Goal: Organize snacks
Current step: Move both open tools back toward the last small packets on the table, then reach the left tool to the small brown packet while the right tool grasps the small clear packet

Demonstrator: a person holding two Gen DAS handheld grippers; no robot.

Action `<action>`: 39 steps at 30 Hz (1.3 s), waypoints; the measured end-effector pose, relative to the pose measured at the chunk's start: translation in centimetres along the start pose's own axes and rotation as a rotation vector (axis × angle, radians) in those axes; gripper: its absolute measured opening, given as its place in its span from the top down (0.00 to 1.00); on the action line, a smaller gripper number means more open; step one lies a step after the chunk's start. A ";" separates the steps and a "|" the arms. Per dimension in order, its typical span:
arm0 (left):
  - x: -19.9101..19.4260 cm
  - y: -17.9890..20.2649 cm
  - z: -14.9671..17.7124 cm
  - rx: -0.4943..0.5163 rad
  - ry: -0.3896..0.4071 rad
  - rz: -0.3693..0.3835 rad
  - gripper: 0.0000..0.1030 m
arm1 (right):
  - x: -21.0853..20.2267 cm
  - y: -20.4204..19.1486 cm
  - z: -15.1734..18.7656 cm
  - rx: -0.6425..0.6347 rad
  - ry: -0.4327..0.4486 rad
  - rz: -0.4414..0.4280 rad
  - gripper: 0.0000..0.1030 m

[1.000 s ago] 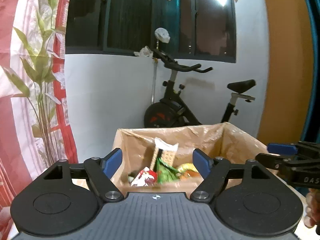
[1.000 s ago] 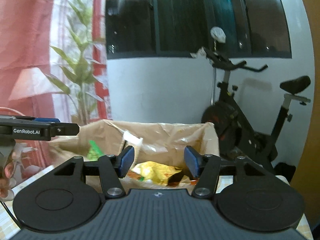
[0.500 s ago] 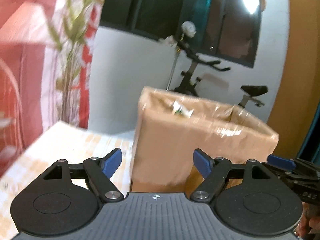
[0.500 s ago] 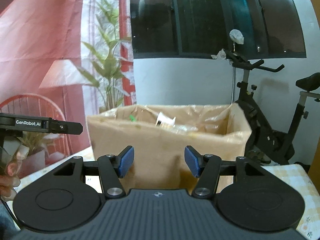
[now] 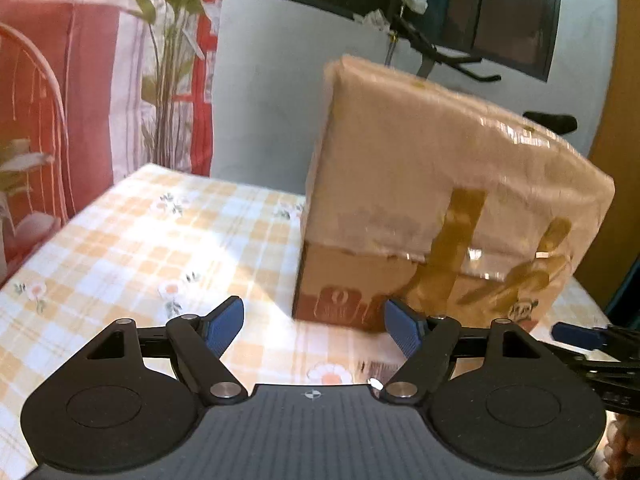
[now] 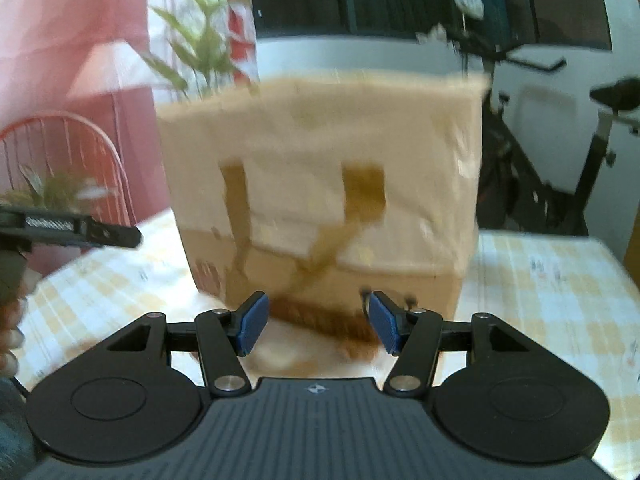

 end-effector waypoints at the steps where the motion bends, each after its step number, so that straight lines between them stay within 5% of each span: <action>1: 0.2 0.1 0.3 0.005 -0.008 0.002 0.23 | 0.6 0.3 0.6 0.004 -0.025 0.003 0.42; 19: 1.0 0.9 2.4 0.034 -0.068 0.013 0.24 | 7.1 2.5 4.2 -0.028 -0.243 0.034 0.42; 26: 1.3 1.1 2.8 0.030 -0.086 0.024 0.24 | 5.1 0.6 4.2 0.053 -0.271 -0.087 0.43; 33: 1.3 0.8 2.9 0.018 -0.095 0.018 0.24 | 6.1 0.9 2.0 -0.091 -0.208 -0.026 0.44; 39: 1.6 0.9 3.3 0.018 -0.117 0.021 0.25 | 8.1 0.7 3.6 -0.195 -0.241 -0.039 0.45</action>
Point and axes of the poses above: each gripper's, at about its wrist camera, not at the fingertips, and x roughly the way its jaws point, y to its right, z to its underside, the point moved 9 cm from there along x, roughly the way its jaws point, and after that the axes turned 2 degrees about -x, right-handed, at the moved point
